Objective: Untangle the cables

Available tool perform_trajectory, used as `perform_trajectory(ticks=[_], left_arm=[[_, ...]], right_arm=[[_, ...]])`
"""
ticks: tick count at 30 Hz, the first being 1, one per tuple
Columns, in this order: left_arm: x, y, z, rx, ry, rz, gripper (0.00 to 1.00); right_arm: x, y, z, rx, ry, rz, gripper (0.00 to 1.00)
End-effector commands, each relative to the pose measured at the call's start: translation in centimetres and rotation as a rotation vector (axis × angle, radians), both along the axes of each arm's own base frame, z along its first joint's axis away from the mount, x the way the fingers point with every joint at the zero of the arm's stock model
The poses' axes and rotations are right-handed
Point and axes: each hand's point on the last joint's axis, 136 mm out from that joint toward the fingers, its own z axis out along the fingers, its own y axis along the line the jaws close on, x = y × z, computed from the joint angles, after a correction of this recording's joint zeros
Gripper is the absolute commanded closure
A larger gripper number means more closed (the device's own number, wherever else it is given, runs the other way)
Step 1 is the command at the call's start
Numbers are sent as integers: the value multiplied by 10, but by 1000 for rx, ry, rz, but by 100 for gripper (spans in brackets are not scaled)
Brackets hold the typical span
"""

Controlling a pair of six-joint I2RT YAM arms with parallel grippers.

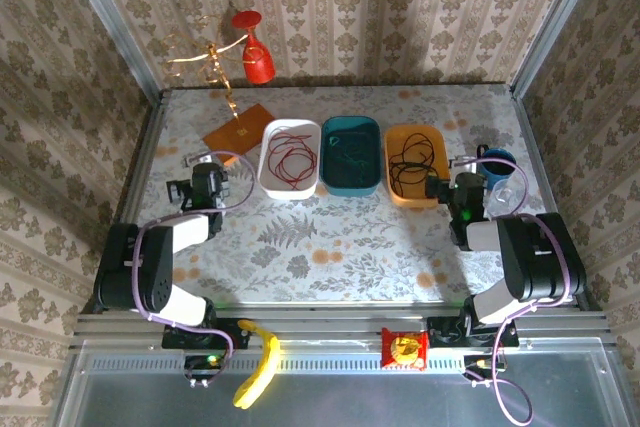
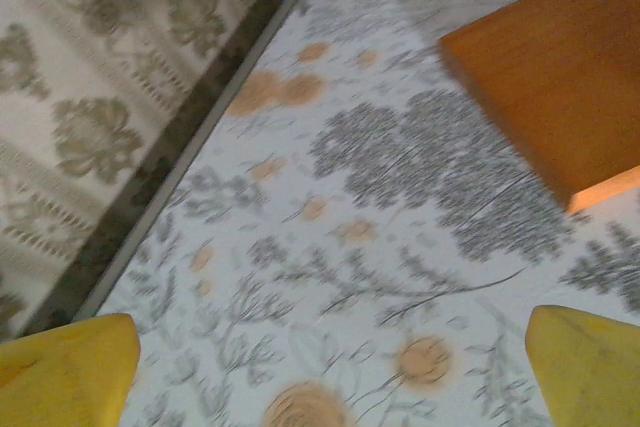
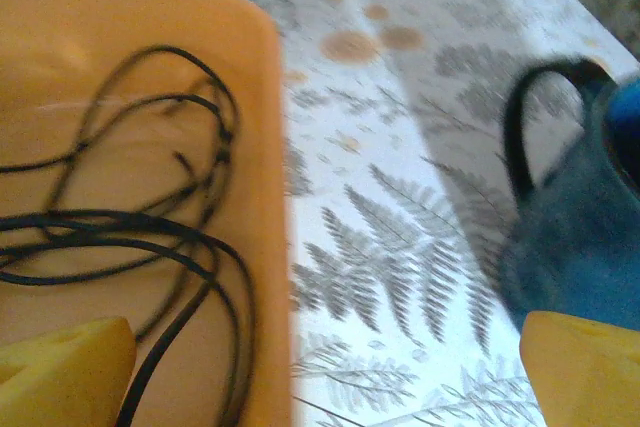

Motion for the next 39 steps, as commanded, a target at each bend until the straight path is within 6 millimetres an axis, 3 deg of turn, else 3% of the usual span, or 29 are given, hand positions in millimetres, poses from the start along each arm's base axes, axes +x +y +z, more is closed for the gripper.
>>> perform_trajectory(ticks=[1, 9, 12, 13, 14, 16, 39], left_arm=[[15, -10, 13, -47, -48, -105, 0], [24, -4, 10, -95, -91, -140, 0], [17, -16, 11, -46, -167, -205, 0], [8, -19, 0, -99, -166, -231, 0], [9, -17, 7, -78, -248, -246, 0], [5, -18, -1, -117, -193, -241, 0], [10, -12, 1, -103, -206, -228, 0]], right_arm=[[16, 26, 22, 71, -71, 133, 0], [16, 25, 22, 75, -80, 136, 0], [16, 25, 22, 75, -81, 135, 0], [16, 25, 22, 75, -80, 135, 0], [16, 26, 22, 75, -80, 136, 0], [16, 25, 22, 75, -80, 135, 0], [16, 27, 22, 66, -77, 133, 0]])
